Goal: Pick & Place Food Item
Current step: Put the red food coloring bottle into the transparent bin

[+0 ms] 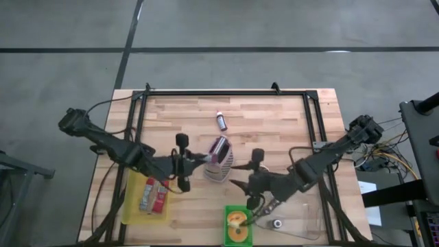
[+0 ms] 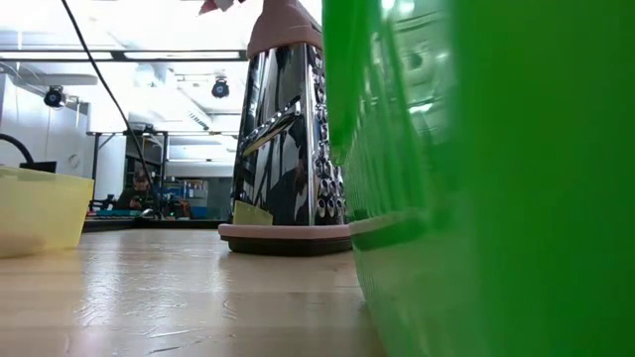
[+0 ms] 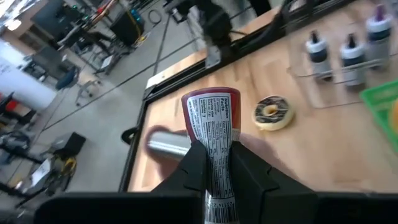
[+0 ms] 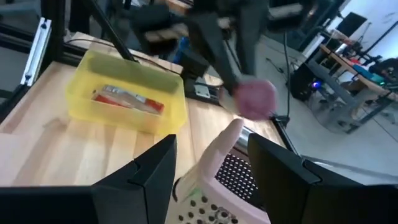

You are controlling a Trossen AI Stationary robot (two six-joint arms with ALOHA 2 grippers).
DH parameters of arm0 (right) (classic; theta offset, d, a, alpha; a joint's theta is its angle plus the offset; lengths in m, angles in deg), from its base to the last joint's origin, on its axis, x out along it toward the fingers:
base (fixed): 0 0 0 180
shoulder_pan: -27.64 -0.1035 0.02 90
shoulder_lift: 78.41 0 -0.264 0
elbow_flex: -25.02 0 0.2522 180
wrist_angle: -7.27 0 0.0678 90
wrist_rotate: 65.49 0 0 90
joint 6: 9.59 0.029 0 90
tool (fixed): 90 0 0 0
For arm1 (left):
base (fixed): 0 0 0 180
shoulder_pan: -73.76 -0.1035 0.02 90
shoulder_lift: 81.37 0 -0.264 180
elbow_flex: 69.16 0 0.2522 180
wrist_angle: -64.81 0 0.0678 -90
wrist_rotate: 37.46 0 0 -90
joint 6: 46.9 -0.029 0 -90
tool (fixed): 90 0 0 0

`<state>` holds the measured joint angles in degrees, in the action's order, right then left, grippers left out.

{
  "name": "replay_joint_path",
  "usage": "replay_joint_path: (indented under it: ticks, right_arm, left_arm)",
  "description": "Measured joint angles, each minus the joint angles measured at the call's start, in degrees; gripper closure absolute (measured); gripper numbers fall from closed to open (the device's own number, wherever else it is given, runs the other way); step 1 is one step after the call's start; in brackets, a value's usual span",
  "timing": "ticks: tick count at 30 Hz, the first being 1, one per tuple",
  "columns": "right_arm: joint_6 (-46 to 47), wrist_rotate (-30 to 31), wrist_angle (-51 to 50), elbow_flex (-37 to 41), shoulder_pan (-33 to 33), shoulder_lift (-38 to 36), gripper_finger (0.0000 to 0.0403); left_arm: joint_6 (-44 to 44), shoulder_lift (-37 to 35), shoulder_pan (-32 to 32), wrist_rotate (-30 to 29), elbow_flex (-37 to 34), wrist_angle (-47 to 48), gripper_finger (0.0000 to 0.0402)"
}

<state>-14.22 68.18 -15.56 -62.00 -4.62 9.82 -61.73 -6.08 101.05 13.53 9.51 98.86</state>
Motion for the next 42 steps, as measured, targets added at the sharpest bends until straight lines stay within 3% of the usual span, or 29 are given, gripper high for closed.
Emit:
replay_joint_path:
  ticks: [7, 17, 27, 37, 42]
  right_arm:
    - [-4.5, -4.0, 10.7, 3.5, 3.8, 0.0, 0.0209]
    - [-2.4, -16.0, 12.7, 3.6, 8.1, 0.6, 0.0209]
    - [-1.2, -15.2, 11.9, 3.7, 9.0, 1.6, 0.0203]
    - [0.0, -15.0, 10.0, 3.3, 9.8, 1.6, 0.0131]
    - [-0.3, -15.5, 10.2, 3.2, 10.2, 1.6, 0.0114]
  left_arm:
    - [0.3, 0.1, 3.5, 0.0, 0.0, 0.1, 0.0357]
    - [1.1, 2.5, 3.8, -1.5, -0.2, 0.3, 0.0357]
    - [1.1, 2.5, 3.9, -2.6, -0.1, 0.3, 0.0357]
    - [1.1, 2.5, 3.9, -2.4, 0.4, 0.3, 0.0357]
    - [1.1, 2.5, 3.9, -1.7, 0.4, 0.3, 0.0357]
